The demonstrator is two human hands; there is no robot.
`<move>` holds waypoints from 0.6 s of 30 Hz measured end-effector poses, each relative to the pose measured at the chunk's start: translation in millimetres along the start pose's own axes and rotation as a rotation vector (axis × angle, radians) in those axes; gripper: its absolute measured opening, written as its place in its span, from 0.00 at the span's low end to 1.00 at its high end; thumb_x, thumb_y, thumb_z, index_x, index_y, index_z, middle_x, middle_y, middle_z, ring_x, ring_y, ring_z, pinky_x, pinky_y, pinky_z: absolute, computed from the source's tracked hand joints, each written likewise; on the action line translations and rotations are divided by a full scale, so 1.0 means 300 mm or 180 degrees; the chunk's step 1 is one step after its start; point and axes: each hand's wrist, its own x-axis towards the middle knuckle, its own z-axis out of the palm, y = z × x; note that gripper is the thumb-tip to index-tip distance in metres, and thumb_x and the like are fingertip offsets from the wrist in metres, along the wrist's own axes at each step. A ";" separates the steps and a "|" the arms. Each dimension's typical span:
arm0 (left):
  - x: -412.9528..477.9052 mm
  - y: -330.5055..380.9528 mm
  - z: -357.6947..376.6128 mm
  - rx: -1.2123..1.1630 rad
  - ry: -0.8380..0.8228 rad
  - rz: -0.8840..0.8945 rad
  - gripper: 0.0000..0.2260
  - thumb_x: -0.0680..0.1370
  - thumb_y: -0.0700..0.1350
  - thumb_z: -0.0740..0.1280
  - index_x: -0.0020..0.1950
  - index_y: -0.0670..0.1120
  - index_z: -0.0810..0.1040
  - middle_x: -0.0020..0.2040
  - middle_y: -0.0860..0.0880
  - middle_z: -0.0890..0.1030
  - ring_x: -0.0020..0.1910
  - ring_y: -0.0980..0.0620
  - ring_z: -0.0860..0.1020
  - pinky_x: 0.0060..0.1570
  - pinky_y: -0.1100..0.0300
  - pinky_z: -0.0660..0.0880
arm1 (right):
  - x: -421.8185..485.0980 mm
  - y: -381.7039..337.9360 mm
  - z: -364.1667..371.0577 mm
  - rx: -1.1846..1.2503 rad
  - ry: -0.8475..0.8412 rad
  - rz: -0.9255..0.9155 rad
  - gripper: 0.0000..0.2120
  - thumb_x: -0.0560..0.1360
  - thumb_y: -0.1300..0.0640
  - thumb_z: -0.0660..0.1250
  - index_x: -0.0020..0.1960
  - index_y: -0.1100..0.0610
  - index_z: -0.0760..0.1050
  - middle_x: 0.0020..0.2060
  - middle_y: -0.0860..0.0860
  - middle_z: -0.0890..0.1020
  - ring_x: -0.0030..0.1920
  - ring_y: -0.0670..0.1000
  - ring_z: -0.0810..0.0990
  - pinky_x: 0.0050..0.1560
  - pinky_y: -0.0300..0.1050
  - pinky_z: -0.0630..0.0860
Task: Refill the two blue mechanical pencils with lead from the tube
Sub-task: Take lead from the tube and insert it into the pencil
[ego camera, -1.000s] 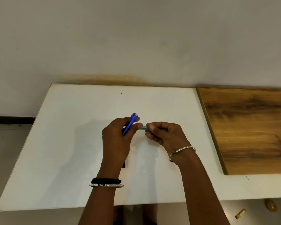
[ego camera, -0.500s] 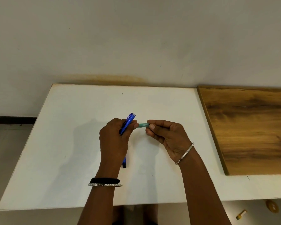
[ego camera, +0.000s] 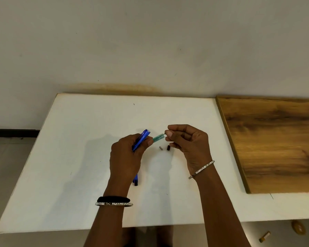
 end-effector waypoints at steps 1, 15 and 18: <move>-0.001 0.001 -0.001 -0.0036 0.0000 -0.0011 0.17 0.70 0.60 0.68 0.50 0.51 0.85 0.41 0.49 0.85 0.41 0.49 0.80 0.47 0.56 0.76 | 0.001 -0.002 0.001 -0.0025 0.0035 -0.0030 0.06 0.71 0.65 0.73 0.48 0.59 0.83 0.41 0.59 0.86 0.39 0.53 0.86 0.37 0.40 0.80; 0.008 -0.021 0.002 -0.0148 -0.0076 -0.0130 0.10 0.72 0.54 0.72 0.50 0.53 0.85 0.42 0.55 0.84 0.43 0.56 0.81 0.43 0.70 0.72 | 0.003 -0.010 0.011 -0.0200 0.0213 -0.0378 0.07 0.70 0.63 0.75 0.47 0.57 0.83 0.38 0.55 0.87 0.37 0.50 0.84 0.33 0.38 0.78; 0.008 -0.022 0.003 -0.0123 -0.0122 -0.0137 0.10 0.72 0.55 0.71 0.50 0.54 0.84 0.43 0.55 0.84 0.43 0.55 0.81 0.43 0.71 0.71 | 0.003 -0.009 0.011 -0.0139 0.0246 -0.0415 0.07 0.70 0.63 0.75 0.48 0.58 0.83 0.38 0.55 0.87 0.36 0.49 0.83 0.32 0.38 0.77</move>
